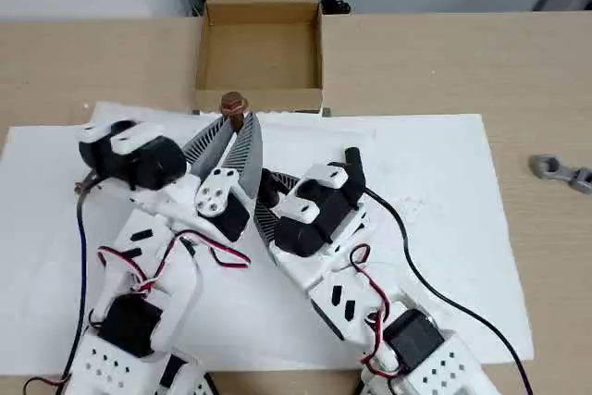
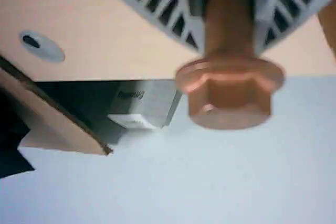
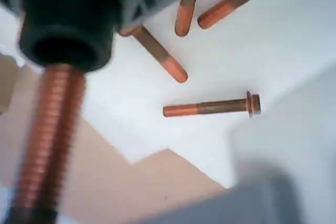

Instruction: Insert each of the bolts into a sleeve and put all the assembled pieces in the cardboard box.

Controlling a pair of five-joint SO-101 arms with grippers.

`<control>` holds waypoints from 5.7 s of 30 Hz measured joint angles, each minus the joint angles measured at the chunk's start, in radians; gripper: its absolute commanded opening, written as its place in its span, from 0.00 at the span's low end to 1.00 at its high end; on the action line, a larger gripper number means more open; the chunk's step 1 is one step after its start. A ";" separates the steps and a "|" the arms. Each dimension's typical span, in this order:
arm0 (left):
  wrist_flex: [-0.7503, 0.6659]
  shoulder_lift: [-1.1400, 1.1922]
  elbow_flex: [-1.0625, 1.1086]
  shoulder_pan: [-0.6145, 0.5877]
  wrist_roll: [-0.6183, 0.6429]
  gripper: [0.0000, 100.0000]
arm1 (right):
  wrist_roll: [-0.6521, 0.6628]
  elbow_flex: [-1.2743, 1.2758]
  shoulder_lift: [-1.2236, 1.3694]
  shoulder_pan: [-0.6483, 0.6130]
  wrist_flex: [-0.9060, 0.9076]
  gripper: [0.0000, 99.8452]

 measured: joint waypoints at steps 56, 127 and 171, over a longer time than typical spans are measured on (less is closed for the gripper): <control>0.336 -0.130 -0.002 0.066 -0.038 0.17 | 0.000 0.000 -0.008 0.002 0.002 0.00; 0.436 -0.137 0.354 -0.660 -0.394 0.01 | 0.026 -1.593 1.964 0.427 -0.135 0.11; 0.486 0.140 0.106 -0.835 -0.359 0.10 | 0.031 -1.622 1.283 0.364 0.950 0.00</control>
